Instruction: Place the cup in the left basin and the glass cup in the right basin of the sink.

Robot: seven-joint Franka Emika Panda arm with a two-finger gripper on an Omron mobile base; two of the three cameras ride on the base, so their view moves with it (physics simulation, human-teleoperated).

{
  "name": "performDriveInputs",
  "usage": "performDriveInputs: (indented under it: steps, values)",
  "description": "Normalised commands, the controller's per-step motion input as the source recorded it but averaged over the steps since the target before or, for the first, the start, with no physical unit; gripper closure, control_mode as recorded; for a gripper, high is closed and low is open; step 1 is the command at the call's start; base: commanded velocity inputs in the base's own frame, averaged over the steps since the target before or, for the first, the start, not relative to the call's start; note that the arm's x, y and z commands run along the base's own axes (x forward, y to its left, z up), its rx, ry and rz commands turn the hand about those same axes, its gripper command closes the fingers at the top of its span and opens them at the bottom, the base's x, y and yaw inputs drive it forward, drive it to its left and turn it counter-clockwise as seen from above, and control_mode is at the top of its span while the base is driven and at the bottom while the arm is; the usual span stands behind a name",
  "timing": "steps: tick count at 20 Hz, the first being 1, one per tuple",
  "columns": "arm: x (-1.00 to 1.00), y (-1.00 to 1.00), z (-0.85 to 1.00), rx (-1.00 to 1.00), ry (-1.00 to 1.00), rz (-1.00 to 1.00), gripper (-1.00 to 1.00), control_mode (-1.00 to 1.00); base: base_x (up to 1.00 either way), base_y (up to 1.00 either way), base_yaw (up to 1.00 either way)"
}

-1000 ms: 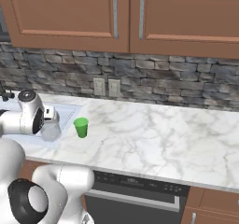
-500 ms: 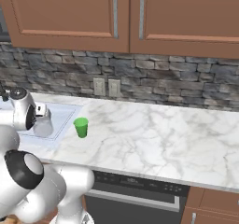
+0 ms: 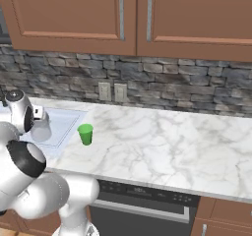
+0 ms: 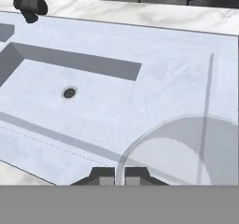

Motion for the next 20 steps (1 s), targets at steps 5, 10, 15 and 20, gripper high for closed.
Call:
performDriveInputs:
  steps: [5, 10, 15, 20]
  values:
    - [0.2, 0.23, 0.0, 0.0, 0.0, 0.0, 1.0, -1.0, 0.0, 0.0, 0.0]
    - [0.24, 0.26, -0.02, -0.01, 0.0, 0.0, 1.0, -1.0, 0.0, 0.0, 0.0]
    - [0.19, 0.36, -0.06, -0.01, 0.0, 0.0, 1.0, -1.0, 0.0, 0.0, 0.0]
    - [0.14, 0.41, -0.08, -0.02, 0.0, 0.0, 1.0, -1.0, 0.0, 0.0, 0.0]
